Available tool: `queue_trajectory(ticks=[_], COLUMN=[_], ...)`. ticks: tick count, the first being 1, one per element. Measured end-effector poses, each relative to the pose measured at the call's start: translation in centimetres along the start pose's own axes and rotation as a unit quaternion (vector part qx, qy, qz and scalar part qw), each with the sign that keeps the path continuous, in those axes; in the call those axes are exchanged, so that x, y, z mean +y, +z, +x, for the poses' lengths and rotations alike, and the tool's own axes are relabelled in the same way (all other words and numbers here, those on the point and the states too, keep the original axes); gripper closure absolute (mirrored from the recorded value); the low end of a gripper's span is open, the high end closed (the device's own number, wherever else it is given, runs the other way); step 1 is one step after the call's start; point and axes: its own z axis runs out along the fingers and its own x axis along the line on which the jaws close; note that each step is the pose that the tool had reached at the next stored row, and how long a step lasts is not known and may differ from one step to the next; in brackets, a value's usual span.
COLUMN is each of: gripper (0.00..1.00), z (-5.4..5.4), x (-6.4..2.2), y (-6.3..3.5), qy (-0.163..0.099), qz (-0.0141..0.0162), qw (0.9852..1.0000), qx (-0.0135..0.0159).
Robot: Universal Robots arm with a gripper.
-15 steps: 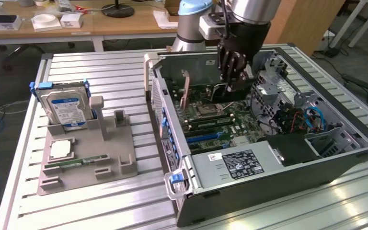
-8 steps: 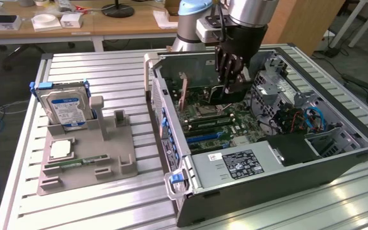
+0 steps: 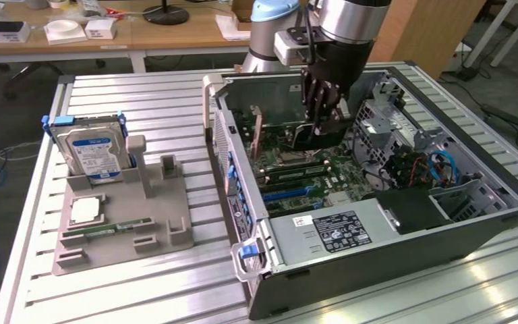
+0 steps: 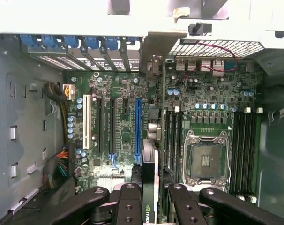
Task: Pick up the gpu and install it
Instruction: 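Insert the gpu into the slot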
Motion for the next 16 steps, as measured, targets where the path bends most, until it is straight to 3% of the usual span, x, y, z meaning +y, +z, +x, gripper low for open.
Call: queue_trajectory(ticks=[16], gripper=[0.73], z=[0.91], x=[0.28], y=[0.71], qy=[0.0], qz=[0.0001], qw=[1.0], qx=[-0.0001])
